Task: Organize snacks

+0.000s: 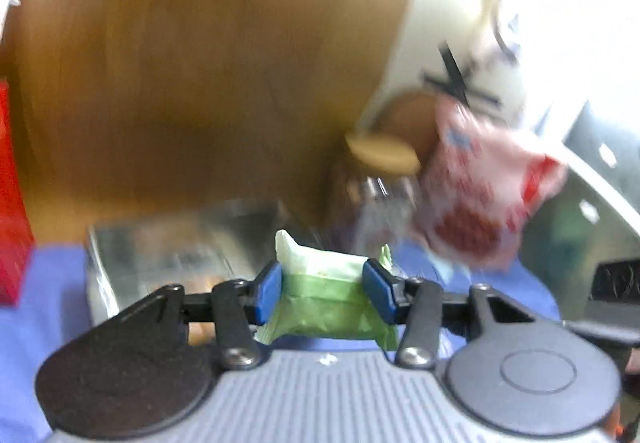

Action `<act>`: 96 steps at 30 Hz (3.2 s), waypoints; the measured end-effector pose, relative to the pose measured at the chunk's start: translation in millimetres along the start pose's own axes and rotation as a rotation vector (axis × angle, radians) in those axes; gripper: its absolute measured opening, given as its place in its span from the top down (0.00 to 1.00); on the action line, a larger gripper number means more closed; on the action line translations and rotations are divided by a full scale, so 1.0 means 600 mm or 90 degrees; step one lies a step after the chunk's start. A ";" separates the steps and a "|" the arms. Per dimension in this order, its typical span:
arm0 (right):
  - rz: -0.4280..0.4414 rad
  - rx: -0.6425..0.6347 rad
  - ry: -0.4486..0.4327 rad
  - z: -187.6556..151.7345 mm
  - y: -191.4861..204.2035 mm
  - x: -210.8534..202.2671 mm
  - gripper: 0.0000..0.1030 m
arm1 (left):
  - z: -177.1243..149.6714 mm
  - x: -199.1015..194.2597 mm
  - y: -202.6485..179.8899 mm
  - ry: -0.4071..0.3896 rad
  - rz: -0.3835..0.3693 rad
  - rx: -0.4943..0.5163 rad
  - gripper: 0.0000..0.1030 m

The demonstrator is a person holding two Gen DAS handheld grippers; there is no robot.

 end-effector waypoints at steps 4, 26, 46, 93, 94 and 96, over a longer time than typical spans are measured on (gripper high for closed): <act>-0.052 -0.037 -0.024 0.033 -0.004 0.079 0.76 | 0.023 0.035 0.087 0.020 0.104 -0.016 0.49; -0.075 0.075 0.031 -0.062 -0.090 0.015 0.54 | -0.074 -0.023 0.214 0.028 0.223 -0.085 0.53; -0.045 -0.015 0.262 -0.226 0.044 0.140 0.60 | -0.204 -0.086 0.228 0.092 0.044 -0.184 0.63; -0.016 -0.370 0.233 -0.325 0.222 0.177 0.52 | -0.245 -0.187 0.261 0.051 0.037 -0.233 0.57; -0.016 -0.361 0.234 -0.326 0.218 0.182 0.58 | -0.242 -0.188 0.260 0.044 0.025 -0.254 0.60; -0.006 -0.348 0.222 -0.319 0.209 0.160 0.64 | -0.238 -0.193 0.254 0.045 0.026 -0.253 0.64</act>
Point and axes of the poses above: each gripper's, at about its wrist camera, not at the fingertips, and x roughly the way its jaws point, y to its left, z to its top, the point moved 10 cm from there along x, roughly the way its jaws point, and after that the axes turned 12 degrees about -z, right-handed, at the moved point
